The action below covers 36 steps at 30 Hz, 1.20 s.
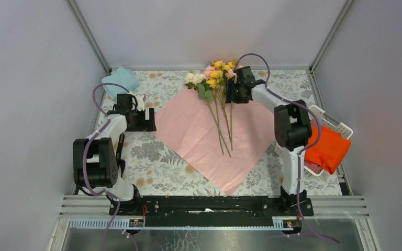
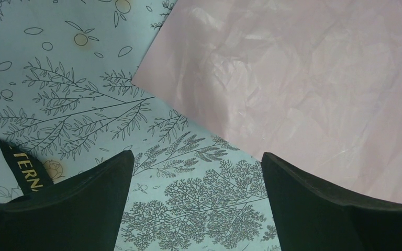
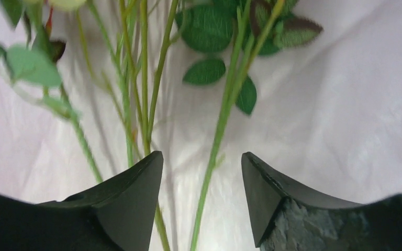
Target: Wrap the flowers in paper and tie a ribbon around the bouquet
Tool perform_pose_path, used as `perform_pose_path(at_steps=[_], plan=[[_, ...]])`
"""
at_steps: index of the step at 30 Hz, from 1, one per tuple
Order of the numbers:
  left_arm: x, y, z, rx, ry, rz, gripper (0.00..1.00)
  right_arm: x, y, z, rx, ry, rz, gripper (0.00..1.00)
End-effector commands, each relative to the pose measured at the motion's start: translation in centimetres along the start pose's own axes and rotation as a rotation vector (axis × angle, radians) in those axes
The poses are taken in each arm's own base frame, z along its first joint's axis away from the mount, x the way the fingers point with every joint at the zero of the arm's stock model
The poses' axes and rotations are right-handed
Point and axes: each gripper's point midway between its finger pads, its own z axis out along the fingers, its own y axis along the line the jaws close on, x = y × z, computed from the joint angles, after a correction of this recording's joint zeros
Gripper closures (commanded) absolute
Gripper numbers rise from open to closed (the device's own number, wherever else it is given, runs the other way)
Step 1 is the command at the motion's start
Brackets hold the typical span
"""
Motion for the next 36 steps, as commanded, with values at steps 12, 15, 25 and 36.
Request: perform_pose_path(at_steps=[12, 15, 25, 36], plan=[[11.0, -23.0, -5.2, 0.638, 0.058, 1.223, 0.09, 12.4, 3.9, -16.9, -0.322, 0.153, 0.039, 0.36], [14.9, -24.1, -4.5, 0.686, 0.138, 1.461, 0.07, 15.3, 3.9, -18.1, -0.336, 0.215, 0.085, 0.37], [15.3, -23.5, -2.5, 0.769, -0.056, 1.683, 0.04, 21.7, 8.2, -24.2, -0.516, 0.095, -0.600, 0.37], [12.8, -18.1, -1.9, 0.650, -0.129, 1.481, 0.04, 34.9, 7.4, -24.7, -0.969, 0.055, -1.650, 0.29]])
